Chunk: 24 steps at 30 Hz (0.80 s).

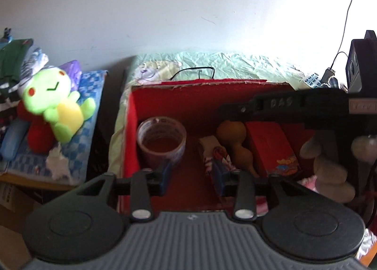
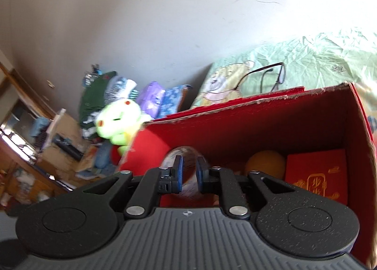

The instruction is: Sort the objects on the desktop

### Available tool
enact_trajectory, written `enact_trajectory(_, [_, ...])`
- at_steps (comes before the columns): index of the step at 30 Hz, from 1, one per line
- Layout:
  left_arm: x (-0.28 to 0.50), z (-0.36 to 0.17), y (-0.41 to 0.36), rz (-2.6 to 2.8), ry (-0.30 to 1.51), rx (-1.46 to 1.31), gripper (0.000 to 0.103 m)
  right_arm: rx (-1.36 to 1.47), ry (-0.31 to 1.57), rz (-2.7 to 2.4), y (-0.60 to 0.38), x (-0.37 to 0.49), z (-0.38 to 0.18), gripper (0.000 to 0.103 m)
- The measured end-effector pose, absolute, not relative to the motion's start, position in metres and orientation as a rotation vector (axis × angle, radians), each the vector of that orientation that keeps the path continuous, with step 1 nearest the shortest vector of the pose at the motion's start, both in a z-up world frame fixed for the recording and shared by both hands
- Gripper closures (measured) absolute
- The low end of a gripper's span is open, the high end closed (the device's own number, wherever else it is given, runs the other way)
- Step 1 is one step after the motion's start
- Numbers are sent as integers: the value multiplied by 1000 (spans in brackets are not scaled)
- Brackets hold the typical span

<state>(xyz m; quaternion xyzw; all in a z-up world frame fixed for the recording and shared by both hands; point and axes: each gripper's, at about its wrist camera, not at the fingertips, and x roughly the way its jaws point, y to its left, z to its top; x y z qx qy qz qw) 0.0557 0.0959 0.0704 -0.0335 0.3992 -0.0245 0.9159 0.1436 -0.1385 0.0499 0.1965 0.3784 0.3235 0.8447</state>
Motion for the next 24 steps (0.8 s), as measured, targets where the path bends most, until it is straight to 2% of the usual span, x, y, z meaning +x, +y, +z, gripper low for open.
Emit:
enact_trajectory(13, [18,55,101,69,753,-133,32,398,710,792,-156,64,63,88])
enact_trajectory(19, [12,33,107,113,857,-200,24,261,663,842,-150,32,63,86])
enact_trajectory(24, [20,7,105,128,966,-231,21,216,753,856,-146,26,44,86])
